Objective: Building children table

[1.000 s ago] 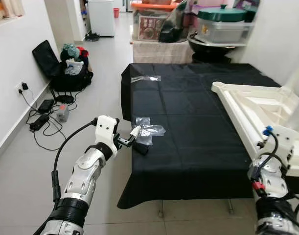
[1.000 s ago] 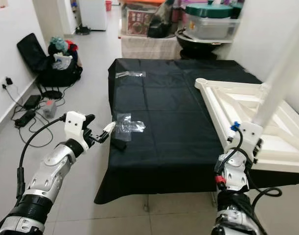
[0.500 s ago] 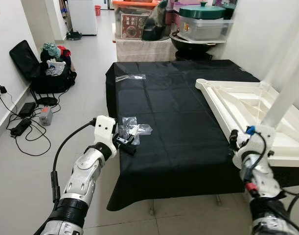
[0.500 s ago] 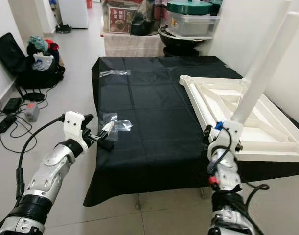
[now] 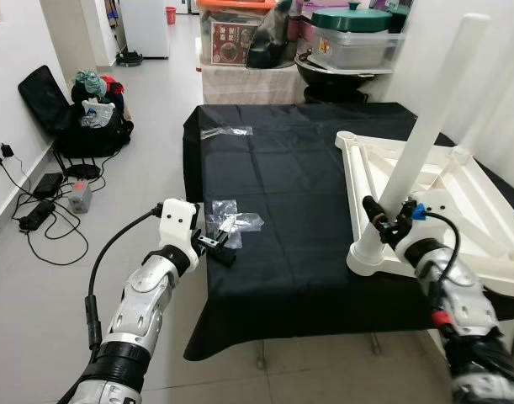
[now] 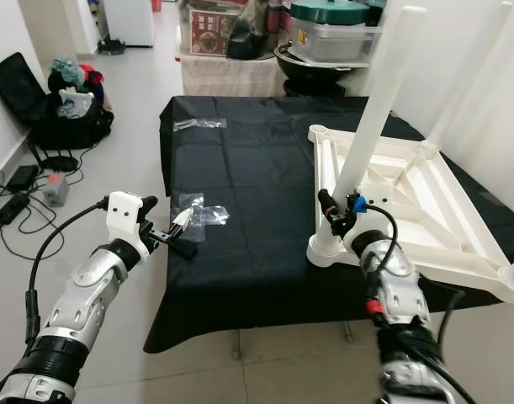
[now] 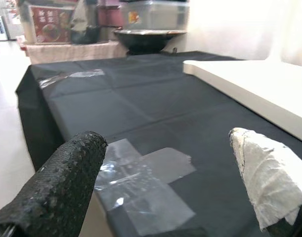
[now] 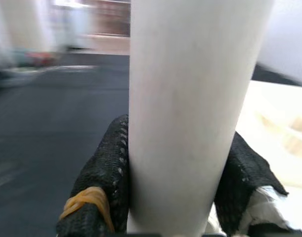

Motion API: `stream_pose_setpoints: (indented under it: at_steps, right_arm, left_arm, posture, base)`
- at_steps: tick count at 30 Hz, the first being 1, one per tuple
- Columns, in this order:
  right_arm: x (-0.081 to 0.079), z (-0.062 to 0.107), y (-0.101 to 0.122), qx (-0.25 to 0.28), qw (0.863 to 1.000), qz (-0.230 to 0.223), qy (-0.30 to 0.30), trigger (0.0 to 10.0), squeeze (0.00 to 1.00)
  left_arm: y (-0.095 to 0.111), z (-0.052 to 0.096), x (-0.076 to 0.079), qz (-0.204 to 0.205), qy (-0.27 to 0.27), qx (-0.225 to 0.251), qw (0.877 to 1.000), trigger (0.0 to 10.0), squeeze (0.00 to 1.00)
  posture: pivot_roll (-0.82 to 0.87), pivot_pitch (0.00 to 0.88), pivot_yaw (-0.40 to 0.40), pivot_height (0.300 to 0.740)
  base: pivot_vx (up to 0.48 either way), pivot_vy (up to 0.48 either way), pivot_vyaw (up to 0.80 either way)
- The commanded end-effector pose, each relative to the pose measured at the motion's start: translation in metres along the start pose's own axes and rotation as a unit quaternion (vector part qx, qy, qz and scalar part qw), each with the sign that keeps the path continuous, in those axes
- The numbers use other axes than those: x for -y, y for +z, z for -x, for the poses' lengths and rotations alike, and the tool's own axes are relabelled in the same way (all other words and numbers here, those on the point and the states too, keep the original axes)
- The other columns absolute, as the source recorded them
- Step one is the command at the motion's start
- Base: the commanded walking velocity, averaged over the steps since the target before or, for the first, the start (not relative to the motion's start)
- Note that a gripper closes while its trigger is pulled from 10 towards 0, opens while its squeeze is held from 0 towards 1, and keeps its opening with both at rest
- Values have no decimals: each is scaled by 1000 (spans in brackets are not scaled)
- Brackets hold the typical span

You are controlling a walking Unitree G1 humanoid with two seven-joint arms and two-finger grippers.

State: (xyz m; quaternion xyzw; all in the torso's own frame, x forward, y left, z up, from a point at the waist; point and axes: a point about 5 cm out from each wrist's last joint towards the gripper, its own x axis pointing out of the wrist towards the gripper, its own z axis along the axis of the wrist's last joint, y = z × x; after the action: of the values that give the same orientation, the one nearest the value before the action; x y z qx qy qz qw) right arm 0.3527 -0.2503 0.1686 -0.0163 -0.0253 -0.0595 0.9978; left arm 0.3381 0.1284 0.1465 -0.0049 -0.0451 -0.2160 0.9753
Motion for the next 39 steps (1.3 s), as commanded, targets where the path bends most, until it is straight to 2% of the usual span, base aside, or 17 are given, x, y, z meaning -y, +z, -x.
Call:
stream_pose_setpoints:
  at_steps: [1,5,12,14,20,22,23,24,25,26,28,29,31,32,37,38,39]
  right_arm:
    - [32,7,-18,-50,986,53,-149,0,0]
    - [48,18,-29,-81,954,61,-282,0,0]
    - [53,24,-28,-80,927,94,-355,0,0]
    - [71,31,-29,-91,889,95,-438,0,0]
    - [76,35,-35,-110,870,85,-473,0,0]
    - [72,36,-47,-137,875,64,-461,824,0]
    - [63,32,-51,-142,889,34,-435,3176,0]
    - [54,27,-52,-140,904,15,-404,7922,0]
    - [54,27,-52,-140,904,15,-404,7922,0]
    - [48,23,-50,-135,914,4,-384,10000,0]
    - [41,17,-43,-110,930,7,-351,10000,0]
    - [32,11,-31,-70,954,4,-293,10000,0]
    - [30,10,-27,-54,960,3,-273,10000,0]
    - [30,10,-26,-47,964,4,-261,10000,1000]
    - [31,8,-22,-32,972,-1,-231,10000,1000]
    - [32,6,-19,-23,977,3,-212,10000,0]
    - [32,6,-19,-23,977,3,-212,10000,0]
  left_arm:
    - [-2,4,-3,-1,6,-5,1000,10000,0]
    - [-3,6,-10,-8,11,-12,1000,10000,0]
    - [3,2,-12,-8,15,-3,1000,10000,0]
    - [4,0,-10,-8,17,1,1000,10000,0]
    - [8,0,-10,-7,19,8,1000,10000,0]
    - [4,3,-12,-10,24,2,1000,10000,0]
    - [3,5,-13,-10,25,-1,1000,10000,0]
    - [3,6,-13,-10,25,-1,1000,10000,0]
    - [3,6,-13,-10,25,-1,1000,10000,0]
    - [4,6,-14,-10,23,-1,1000,10000,0]
    - [4,5,-15,-10,24,0,1000,10000,0]
    - [6,1,-13,-9,21,2,1000,10000,0]
    - [6,-1,-11,-9,18,3,1000,10000,0]
    - [7,-1,-9,-9,13,4,1000,10000,0]
    - [8,1,-10,-9,10,6,1000,10000,0]
    - [7,2,-12,-10,13,3,1000,10000,0]
    - [7,2,-12,-10,13,3,1000,10000,0]
  posture:
    - [8,0,-95,740]
    - [8,0,-91,740]
    - [17,0,-95,740]
    - [26,0,-104,740]
    - [29,0,-104,740]
    - [38,0,-109,740]
    - [36,0,-112,740]
    - [31,0,-107,740]
    - [31,0,-107,740]
    - [30,0,-106,740]
    - [26,0,-98,740]
    - [26,0,-93,740]
    - [26,0,-93,740]
    - [33,0,-95,740]
    - [37,0,-93,740]
    - [29,0,-88,740]
    - [29,0,-88,740]
  base:
    - [0,0,0]
    - [0,0,0]
    - [0,0,0]
    - [0,0,0]
    - [0,0,0]
    - [0,0,0]
    - [0,0,0]
    - [0,0,0]
    - [0,0,0]
    - [0,0,0]
    - [0,0,0]
    - [0,0,0]
    - [0,0,0]
    - [0,0,0]
    - [0,0,0]
    - [0,0,0]
    - [0,0,0]
